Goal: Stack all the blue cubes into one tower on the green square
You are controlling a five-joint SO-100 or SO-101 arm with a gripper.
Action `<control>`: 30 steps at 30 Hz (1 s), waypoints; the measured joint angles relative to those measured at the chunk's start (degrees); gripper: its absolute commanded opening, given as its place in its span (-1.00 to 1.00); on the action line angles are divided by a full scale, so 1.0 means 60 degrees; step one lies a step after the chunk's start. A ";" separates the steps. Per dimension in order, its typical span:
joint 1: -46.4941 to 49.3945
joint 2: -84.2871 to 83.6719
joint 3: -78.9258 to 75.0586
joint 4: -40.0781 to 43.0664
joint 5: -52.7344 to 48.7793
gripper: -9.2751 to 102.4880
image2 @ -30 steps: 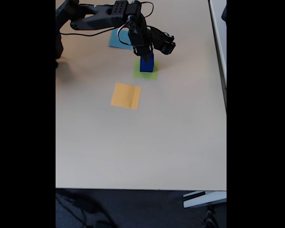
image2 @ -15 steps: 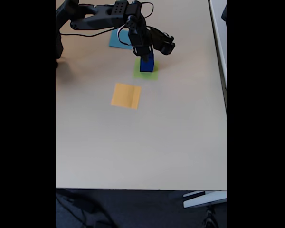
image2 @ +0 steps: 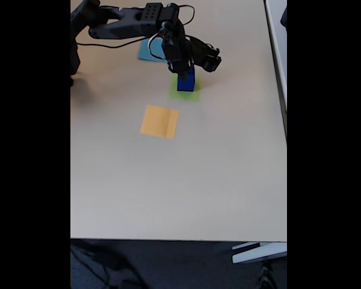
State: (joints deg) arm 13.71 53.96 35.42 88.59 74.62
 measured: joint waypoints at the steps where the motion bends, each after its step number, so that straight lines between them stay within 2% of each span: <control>1: 0.0000 0.0000 0.0000 0.0000 0.0000 -0.83; 30: -0.0029 0.0000 0.0000 -0.0264 0.0000 -0.83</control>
State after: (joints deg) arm 13.54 53.96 35.42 87.01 74.62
